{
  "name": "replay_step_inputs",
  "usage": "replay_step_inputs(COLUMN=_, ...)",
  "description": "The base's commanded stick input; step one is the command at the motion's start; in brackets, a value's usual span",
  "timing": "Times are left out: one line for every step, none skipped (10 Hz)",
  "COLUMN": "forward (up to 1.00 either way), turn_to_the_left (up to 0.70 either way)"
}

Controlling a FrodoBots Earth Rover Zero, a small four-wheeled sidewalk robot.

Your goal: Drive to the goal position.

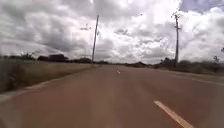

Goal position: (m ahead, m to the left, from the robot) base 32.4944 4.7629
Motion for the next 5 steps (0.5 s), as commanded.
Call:
replay_step_inputs(forward=1.0, turn_to_the_left=-0.39)
replay_step_inputs(forward=1.0, turn_to_the_left=-0.4)
replay_step_inputs(forward=1.0, turn_to_the_left=-0.38)
replay_step_inputs(forward=1.0, turn_to_the_left=-0.3)
replay_step_inputs(forward=1.0, turn_to_the_left=0.0)
